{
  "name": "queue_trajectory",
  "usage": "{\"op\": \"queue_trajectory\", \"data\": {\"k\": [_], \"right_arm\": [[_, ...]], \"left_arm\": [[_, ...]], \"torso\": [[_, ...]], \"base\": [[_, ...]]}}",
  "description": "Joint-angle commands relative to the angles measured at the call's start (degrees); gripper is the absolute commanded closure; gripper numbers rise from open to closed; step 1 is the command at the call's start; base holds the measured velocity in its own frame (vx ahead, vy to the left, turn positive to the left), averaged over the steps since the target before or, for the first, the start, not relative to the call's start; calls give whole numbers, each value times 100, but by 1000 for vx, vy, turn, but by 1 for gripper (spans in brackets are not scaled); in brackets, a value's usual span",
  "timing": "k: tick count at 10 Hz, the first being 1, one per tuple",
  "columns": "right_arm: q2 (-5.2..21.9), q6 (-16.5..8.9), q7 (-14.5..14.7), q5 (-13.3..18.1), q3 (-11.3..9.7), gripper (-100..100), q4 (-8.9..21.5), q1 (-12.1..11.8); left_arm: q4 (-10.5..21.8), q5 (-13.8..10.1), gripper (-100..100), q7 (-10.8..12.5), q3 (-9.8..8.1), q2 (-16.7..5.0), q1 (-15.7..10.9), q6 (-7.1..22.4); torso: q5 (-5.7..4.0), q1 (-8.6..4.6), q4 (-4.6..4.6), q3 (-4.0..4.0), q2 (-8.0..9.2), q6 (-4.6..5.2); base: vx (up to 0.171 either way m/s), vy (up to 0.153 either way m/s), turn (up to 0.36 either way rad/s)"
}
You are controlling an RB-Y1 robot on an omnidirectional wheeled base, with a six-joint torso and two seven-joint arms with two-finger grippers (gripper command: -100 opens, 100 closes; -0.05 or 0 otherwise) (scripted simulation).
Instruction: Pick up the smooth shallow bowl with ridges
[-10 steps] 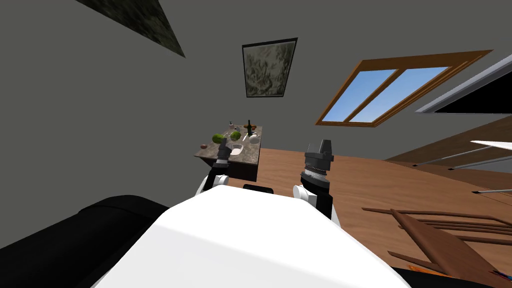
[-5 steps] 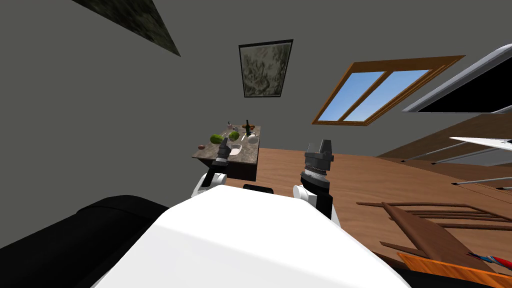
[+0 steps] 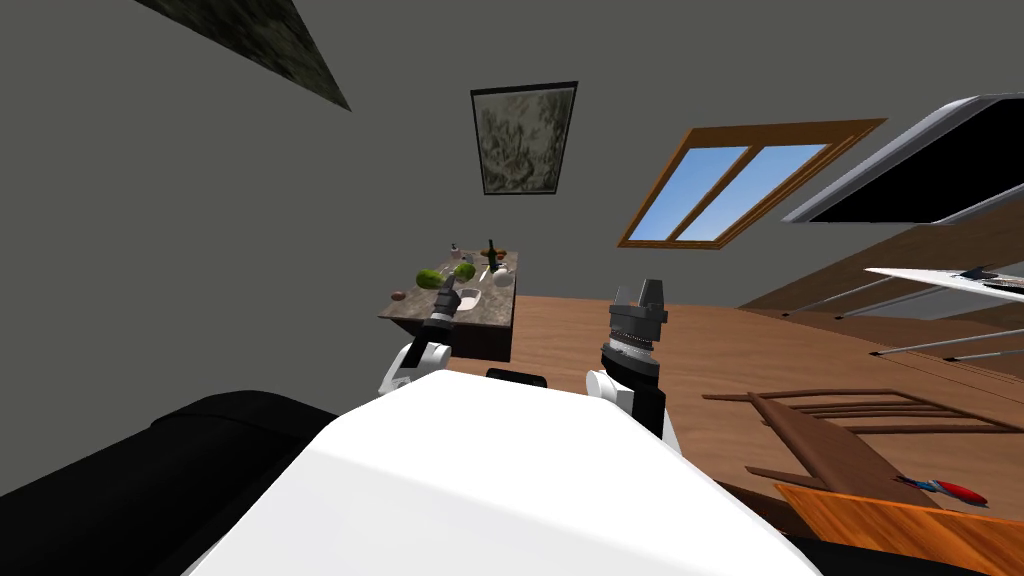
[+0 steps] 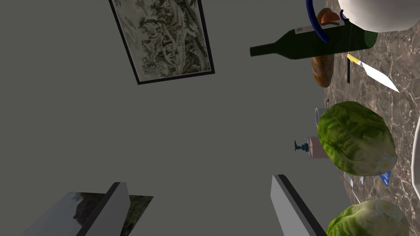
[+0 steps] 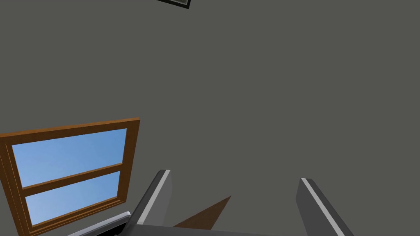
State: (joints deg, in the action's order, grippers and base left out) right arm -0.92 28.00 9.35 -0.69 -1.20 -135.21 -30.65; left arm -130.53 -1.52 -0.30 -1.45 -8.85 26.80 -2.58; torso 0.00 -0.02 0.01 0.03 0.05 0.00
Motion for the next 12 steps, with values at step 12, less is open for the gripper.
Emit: {"op": "queue_trajectory", "data": {"k": [12], "right_arm": [[0,0,0,0,0,0,0,0]], "left_arm": [[-235,47,-100,302,-481,0,-261,1801]], "torso": [[1,2,0,0,0,-1]], "base": [[-14,-5,-61]]}}
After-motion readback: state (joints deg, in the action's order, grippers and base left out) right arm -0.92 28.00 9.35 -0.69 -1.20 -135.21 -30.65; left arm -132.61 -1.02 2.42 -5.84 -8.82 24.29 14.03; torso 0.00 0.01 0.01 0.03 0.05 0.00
